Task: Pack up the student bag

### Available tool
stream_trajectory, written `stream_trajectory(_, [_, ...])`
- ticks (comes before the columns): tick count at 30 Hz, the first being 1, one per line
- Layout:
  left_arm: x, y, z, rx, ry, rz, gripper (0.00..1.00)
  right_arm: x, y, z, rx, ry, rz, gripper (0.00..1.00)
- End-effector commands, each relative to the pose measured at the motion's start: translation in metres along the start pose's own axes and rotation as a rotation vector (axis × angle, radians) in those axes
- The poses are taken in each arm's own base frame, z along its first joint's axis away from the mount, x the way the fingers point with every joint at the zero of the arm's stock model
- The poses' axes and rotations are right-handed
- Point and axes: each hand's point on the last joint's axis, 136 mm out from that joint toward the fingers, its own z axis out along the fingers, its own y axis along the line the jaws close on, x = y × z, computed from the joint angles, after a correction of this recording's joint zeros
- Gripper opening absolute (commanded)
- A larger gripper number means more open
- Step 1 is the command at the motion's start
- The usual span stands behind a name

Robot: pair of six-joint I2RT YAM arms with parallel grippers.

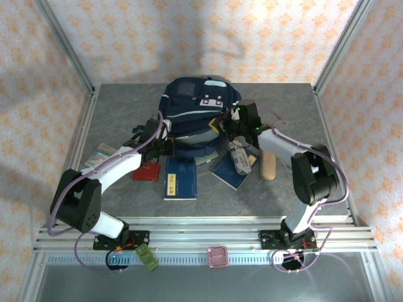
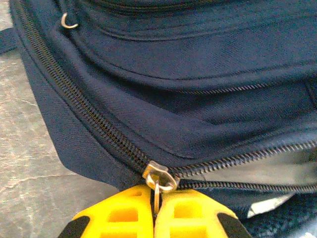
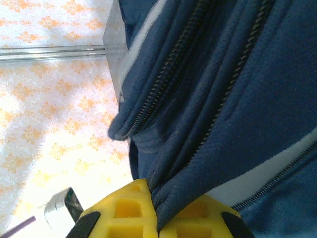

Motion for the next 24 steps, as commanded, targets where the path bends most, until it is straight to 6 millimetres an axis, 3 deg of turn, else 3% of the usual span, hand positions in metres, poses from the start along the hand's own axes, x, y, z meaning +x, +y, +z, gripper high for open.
stream_trajectory(1, [0.018,-0.032,-0.007,0.076,0.044,0.034,0.00,-0.058,0.036,-0.012,-0.044,-0.155,-0.099,0.00])
stream_trajectory(6, [0.019,-0.096,-0.003,0.237,0.014,0.044,0.00,-0.082,0.046,0.001,0.017,-0.171,-0.139,0.00])
stream_trajectory(7, [0.014,-0.103,-0.001,0.246,-0.002,0.040,0.00,-0.083,0.045,0.003,0.031,-0.169,-0.139,0.04])
stream_trajectory(9, [0.006,-0.113,0.001,0.259,-0.031,0.039,0.00,-0.081,0.039,0.003,0.053,-0.161,-0.115,0.28])
stream_trajectory(11, [-0.001,-0.123,0.003,0.288,-0.051,0.033,0.00,-0.069,0.029,0.000,0.065,-0.141,-0.088,0.46])
stream_trajectory(15, [-0.001,-0.135,0.010,0.317,-0.046,0.041,0.00,-0.032,0.001,-0.007,0.120,-0.114,-0.030,0.61])
stream_trajectory(20, [0.007,-0.138,0.014,0.326,-0.025,0.052,0.00,0.017,-0.024,-0.003,0.127,-0.052,0.019,0.63])
stream_trajectory(24, [0.011,-0.140,0.016,0.332,-0.014,0.056,0.00,0.032,-0.027,0.007,0.120,-0.016,0.026,0.61])
